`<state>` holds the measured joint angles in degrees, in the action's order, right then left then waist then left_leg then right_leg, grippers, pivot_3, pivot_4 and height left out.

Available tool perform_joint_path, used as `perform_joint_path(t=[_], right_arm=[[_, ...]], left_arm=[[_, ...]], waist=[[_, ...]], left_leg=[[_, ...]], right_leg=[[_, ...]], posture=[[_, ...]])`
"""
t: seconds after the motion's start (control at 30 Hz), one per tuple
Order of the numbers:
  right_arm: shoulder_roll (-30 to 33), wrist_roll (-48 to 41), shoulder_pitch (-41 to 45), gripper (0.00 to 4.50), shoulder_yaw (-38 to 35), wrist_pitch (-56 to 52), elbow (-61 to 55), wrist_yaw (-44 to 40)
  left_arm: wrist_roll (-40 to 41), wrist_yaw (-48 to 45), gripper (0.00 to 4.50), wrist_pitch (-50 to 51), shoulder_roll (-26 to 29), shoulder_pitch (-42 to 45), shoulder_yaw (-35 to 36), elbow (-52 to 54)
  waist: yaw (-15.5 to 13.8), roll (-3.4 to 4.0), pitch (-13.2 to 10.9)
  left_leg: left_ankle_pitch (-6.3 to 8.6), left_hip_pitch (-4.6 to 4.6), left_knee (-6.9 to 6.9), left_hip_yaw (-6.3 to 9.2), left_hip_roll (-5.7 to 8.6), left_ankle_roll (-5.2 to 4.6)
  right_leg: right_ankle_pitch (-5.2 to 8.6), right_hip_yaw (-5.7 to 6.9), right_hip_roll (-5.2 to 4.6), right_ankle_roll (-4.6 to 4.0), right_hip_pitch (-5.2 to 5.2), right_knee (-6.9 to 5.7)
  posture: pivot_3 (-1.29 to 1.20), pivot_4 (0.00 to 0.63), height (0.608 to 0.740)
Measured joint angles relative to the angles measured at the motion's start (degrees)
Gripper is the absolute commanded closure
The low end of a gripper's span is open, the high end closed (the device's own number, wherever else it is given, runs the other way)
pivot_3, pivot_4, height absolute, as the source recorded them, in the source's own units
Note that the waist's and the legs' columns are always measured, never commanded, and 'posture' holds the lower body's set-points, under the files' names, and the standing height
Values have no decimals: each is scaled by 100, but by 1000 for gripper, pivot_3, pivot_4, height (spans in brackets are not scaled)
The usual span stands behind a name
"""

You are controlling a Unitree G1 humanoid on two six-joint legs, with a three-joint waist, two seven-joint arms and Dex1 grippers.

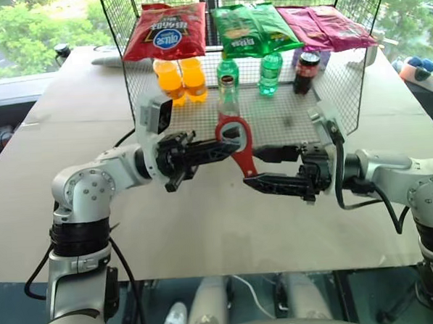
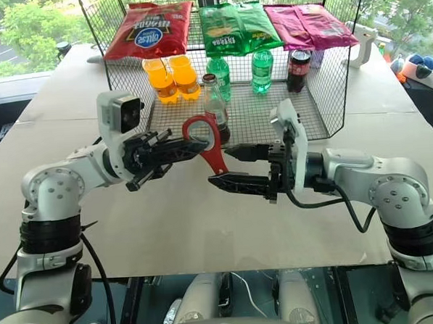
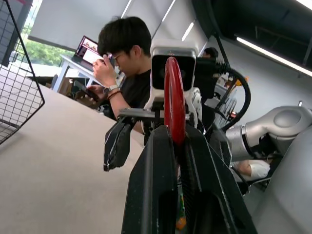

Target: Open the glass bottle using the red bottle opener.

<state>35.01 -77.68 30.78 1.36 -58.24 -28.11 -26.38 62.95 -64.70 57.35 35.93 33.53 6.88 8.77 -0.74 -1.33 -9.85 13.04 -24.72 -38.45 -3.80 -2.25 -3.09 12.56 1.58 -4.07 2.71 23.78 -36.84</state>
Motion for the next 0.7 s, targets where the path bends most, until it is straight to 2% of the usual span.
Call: perform_joint_path(t=[0.1, 0.13, 0.17, 0.2, 0.27, 0.4, 0.43, 0.47, 0.7], right_arm=[[0, -96, 6, 0, 0, -68, 4, -13], [2, -118, 18, 516, 3, -119, 4, -27], [3, -123, 20, 516, 5, -130, 4, -32], [3, -135, 27, 1121, 9, -156, 4, -46], [-52, -188, 109, 1521, 53, -229, 4, -53], [-135, -256, 163, 3639, 114, -314, 48, 0], [-142, -258, 163, 3918, 114, -351, 110, 22], [-148, -259, 163, 4407, 114, -367, 129, 33], [-185, -263, 184, 4487, 122, -465, 190, 54]], left_arm=[[-120, -151, 4454, -92, 22, -2, -80, 1], [-166, -198, 4500, -134, 24, -1, -83, 2], [-180, -208, 4500, -143, 25, -1, -83, 2], [-212, -233, 4500, -161, 27, -1, -83, 2], [-266, -313, 4500, -191, 30, -5, -136, 33], [-282, -375, 4500, -196, 30, -31, -203, 145], [-282, -392, 4500, -197, 32, -48, -204, 194], [-282, -398, 4500, -197, 32, -54, -207, 202], [-313, -387, 4500, -250, 38, -127, -215, 230]], waist=[[1, 0, 0], [4, 0, 0], [4, 0, 0], [4, 0, 0], [5, 0, 0], [2, 0, 0], [2, 0, 0], [3, 0, 0], [4, 1, -1]], left_leg=[[0, -1, 0, 1, -1, 0], [0, 0, 0, 1, -1, 0], [0, 0, 0, 1, -1, 0], [0, 0, 0, 1, -1, 0], [0, 0, 1, 2, -3, 0], [0, -1, 1, 2, -4, 0], [0, -1, 1, 2, -4, 0], [0, 0, 1, 2, -4, 0], [0, -1, 2, 2, -4, 0]], right_leg=[[0, 0, -1, 0, 0, 0], [0, 0, -1, 0, 0, 0], [0, 0, 0, 0, 0, 0], [0, 0, 0, 0, 0, 0], [0, 0, 0, 0, 0, 0], [0, 0, -1, 0, 0, 0], [0, 0, -2, 0, 0, 0], [0, 0, -2, 0, 1, 1], [1, 0, -1, 0, 1, 1]], posture=[[0, 150, 740], [0, 150, 740], [0, 150, 740], [0, 150, 740], [0, 150, 740], [0, 150, 740], [0, 150, 740], [0, 150, 740], [0, 150, 740]])
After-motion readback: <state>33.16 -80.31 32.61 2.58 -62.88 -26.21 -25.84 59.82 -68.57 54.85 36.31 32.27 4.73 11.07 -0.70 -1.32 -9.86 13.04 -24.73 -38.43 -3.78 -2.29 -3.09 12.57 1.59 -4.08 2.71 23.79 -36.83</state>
